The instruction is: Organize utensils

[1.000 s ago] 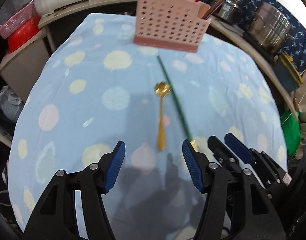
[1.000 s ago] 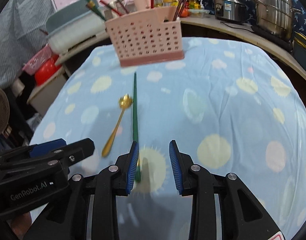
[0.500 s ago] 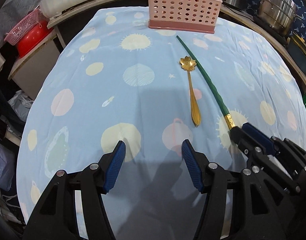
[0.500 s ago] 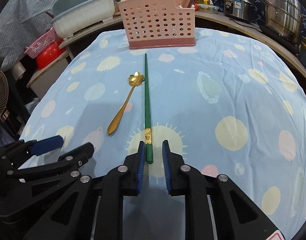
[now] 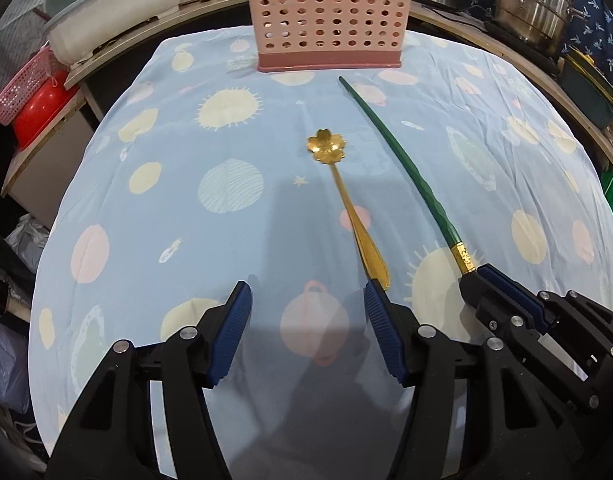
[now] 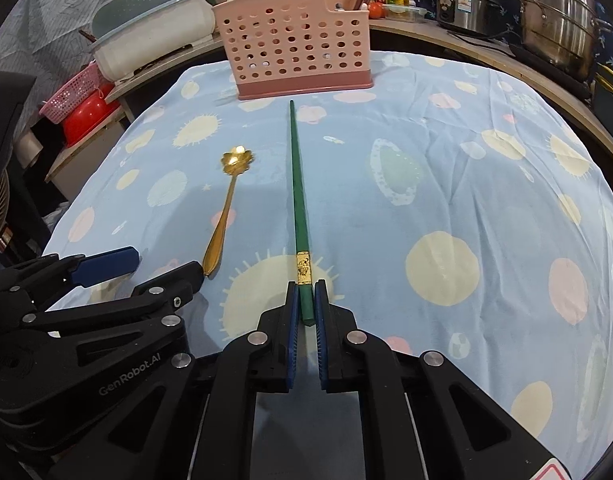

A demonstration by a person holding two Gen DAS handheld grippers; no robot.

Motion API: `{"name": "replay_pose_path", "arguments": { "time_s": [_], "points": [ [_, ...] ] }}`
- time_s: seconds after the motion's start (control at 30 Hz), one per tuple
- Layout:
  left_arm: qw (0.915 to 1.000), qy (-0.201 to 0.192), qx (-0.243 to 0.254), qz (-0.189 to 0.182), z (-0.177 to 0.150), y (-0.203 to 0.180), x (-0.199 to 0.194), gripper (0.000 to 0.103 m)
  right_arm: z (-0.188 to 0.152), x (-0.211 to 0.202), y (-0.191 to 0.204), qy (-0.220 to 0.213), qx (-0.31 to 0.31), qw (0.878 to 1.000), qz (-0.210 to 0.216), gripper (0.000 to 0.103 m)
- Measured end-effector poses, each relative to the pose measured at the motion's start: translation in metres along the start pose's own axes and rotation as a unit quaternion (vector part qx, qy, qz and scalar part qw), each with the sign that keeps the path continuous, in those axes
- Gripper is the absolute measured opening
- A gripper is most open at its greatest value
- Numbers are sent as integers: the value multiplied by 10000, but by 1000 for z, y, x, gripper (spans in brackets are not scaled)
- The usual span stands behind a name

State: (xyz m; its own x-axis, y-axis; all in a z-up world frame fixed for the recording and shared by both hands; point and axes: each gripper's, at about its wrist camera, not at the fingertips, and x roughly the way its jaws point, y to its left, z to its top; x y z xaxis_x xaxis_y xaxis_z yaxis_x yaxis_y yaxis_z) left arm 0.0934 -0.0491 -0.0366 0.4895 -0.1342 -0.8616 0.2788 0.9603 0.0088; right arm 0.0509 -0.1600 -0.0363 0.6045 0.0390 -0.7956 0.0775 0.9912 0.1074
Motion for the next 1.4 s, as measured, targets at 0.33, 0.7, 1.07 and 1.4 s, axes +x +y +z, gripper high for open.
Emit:
{"name": "replay_pose_path", "arguments": {
  "time_s": [0.33, 0.7, 1.07, 1.4],
  "points": [
    [9998, -93, 141, -58, 7, -7, 8, 52, 2, 1, -5, -6, 71, 10000, -10, 7],
    [9995, -147, 112, -241, 6, 3, 5, 11, 2, 1, -5, -6, 90, 10000, 0, 7],
    [9977, -152, -203, -623, 13, 6, -5, 16, 2, 0, -11, -39, 188, 9998, -20, 7],
    [9980, 13, -75, -623, 19, -23, 11, 33, 0, -7, -37, -56, 458, 9989, -128, 7]
  ]
}}
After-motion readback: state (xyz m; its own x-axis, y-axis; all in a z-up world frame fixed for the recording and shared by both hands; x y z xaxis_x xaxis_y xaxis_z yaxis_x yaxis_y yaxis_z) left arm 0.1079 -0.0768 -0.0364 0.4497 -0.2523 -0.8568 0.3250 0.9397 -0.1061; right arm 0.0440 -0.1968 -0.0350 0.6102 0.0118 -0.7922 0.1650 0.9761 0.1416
